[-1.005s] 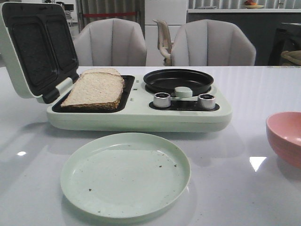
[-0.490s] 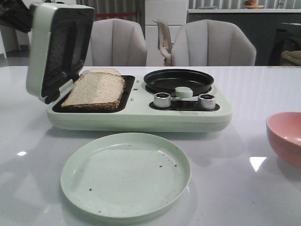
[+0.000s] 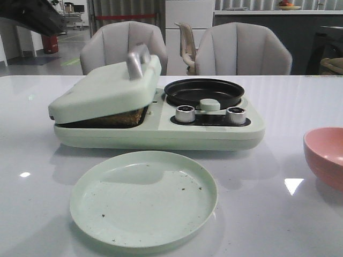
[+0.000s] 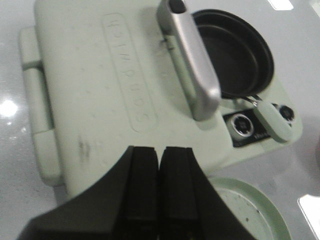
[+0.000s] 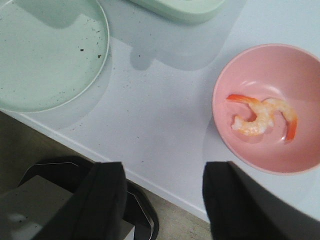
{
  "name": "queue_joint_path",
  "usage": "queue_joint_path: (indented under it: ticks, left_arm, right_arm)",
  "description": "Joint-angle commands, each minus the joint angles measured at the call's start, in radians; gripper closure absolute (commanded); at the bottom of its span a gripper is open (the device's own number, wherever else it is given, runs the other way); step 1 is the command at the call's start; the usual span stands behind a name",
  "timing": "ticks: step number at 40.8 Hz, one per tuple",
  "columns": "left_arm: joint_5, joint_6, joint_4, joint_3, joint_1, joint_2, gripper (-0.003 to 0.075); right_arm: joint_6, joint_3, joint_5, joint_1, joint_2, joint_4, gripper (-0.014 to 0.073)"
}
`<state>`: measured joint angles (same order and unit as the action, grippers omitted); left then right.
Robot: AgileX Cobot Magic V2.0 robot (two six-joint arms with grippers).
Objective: Make breakfast with bread and shrimp
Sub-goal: 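Push the sandwich maker lid down over the bread with the left gripper, then move the right gripper to the pink bowl and grasp its rim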
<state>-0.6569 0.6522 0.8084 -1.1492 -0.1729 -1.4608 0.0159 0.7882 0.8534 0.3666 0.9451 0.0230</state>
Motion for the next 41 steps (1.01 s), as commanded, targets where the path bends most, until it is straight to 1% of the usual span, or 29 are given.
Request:
queue_joint_path:
  ticks: [1, 9, 14, 16, 17, 21, 23, 25, 31, 38, 41]
  left_arm:
    - [0.044, 0.027, -0.002, 0.035, -0.059, 0.133, 0.0619]
    - [0.019, 0.027, -0.146, 0.143, -0.176, 0.317, 0.0619]
    - [-0.001, 0.01, -0.184, 0.201, -0.202, 0.413, 0.0619]
    - [-0.006, -0.047, -0.224, 0.222, -0.202, 0.458, 0.0619]
    - [-0.009, -0.079, -0.263, 0.234, -0.202, 0.474, 0.0619]
    - [-0.019, -0.28, -0.454, 0.264, -0.202, 0.538, 0.0619]
    - [-0.034, -0.362, -0.552, 0.276, -0.202, 0.563, 0.0619]
    - [-0.054, -0.416, -0.607, 0.285, -0.202, 0.582, 0.0619]
    - [-0.095, -0.426, -0.622, 0.303, -0.202, 0.605, 0.0619]
    - [-0.109, -0.426, -0.622, 0.303, -0.202, 0.603, 0.0619]
    - [-0.103, -0.426, -0.622, 0.303, -0.202, 0.601, 0.0619]
  right_arm:
    - [0.0, 0.026, -0.054, 0.001, -0.015, -0.002, 0.013]
    - [0.0, 0.026, -0.054, 0.001, -0.015, -0.002, 0.013]
    - [0.0, 0.026, -0.054, 0.001, -0.015, -0.002, 0.013]
    - [0.0, 0.026, -0.054, 0.001, -0.015, -0.002, 0.013]
    - [0.0, 0.026, -0.054, 0.001, -0.015, -0.002, 0.013]
    - [0.0, 0.026, -0.054, 0.001, -0.015, -0.002, 0.013]
    - [0.0, 0.026, -0.06, 0.001, -0.015, -0.001, 0.013]
    - [0.0, 0.026, -0.071, 0.001, -0.015, -0.001, 0.013]
    - [0.0, 0.026, -0.08, 0.001, -0.015, -0.001, 0.013]
    - [0.0, 0.026, -0.146, 0.001, -0.013, -0.004, 0.013]
    - [0.001, 0.028, -0.166, 0.001, 0.001, -0.046, 0.013]
